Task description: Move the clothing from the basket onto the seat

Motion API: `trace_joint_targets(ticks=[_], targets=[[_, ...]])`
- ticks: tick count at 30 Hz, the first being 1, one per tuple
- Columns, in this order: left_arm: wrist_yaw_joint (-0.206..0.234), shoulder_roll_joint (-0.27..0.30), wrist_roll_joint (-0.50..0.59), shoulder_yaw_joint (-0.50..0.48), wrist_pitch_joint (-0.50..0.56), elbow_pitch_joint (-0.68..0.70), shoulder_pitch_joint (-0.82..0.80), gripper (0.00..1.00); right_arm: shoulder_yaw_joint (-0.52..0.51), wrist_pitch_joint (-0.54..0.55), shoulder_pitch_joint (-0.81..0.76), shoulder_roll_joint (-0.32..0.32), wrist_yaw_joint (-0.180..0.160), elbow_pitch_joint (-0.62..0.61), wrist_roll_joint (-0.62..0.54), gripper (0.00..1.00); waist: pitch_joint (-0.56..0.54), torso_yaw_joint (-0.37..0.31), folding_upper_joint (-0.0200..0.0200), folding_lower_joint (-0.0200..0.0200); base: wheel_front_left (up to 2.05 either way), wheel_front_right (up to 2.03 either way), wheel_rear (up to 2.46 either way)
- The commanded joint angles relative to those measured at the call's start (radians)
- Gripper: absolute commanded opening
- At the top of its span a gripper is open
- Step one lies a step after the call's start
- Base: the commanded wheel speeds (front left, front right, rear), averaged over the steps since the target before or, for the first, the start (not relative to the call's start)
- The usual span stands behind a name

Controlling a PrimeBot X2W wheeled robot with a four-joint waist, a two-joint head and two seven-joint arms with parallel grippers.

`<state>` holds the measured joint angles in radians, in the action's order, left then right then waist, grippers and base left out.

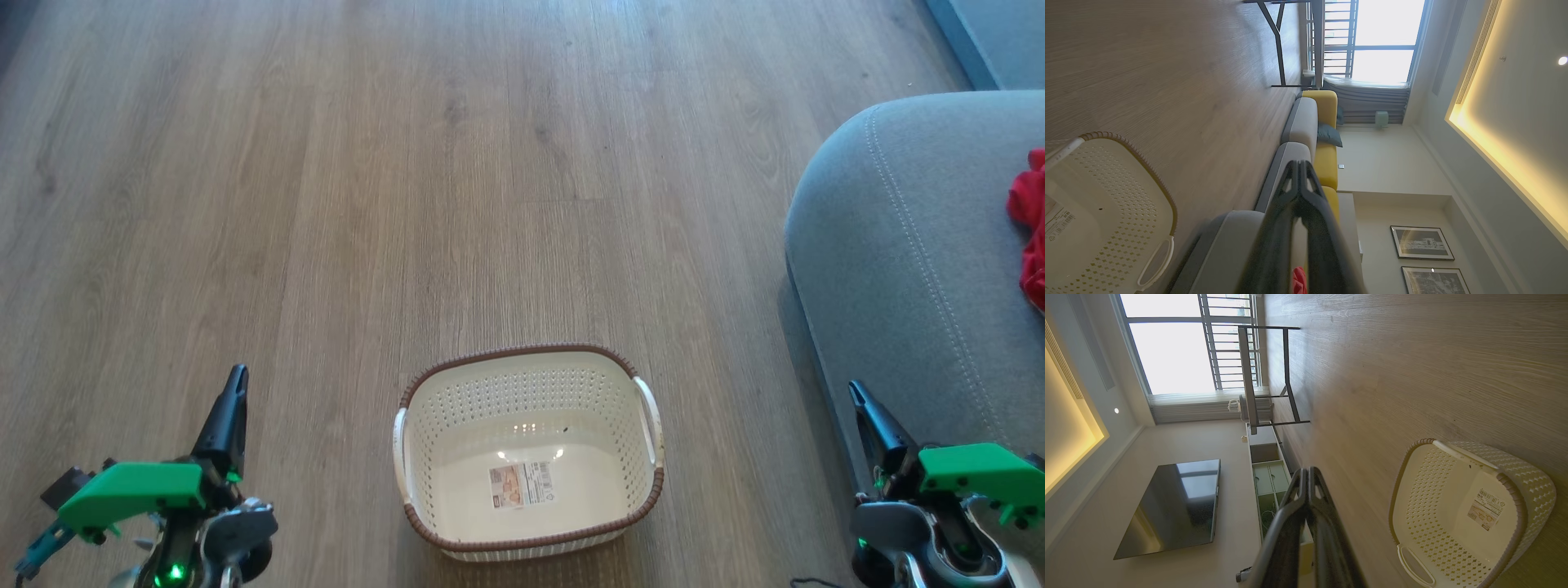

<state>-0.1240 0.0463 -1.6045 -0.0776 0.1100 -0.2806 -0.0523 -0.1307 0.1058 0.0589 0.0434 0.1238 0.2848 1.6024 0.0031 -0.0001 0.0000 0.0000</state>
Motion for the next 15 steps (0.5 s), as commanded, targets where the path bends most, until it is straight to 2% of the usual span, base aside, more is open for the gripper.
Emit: trace_joint_targets(ticks=[1,15], targets=[[-0.007,0.004,-0.004,-0.036,0.003,0.035,-0.056,0.0,0.017,0.008,0.049,0.007,0.007,-0.04,0.006,0.0,0.0,0.0,0.0,0.0,0.0,0.0,0.0],[-0.007,0.004,-0.004,-0.036,0.003,0.035,-0.056,0.0,0.017,0.008,0.049,0.007,0.007,-0.04,0.006,0.0,0.0,0.0,0.0,0.0,0.0,0.0,0.0]])
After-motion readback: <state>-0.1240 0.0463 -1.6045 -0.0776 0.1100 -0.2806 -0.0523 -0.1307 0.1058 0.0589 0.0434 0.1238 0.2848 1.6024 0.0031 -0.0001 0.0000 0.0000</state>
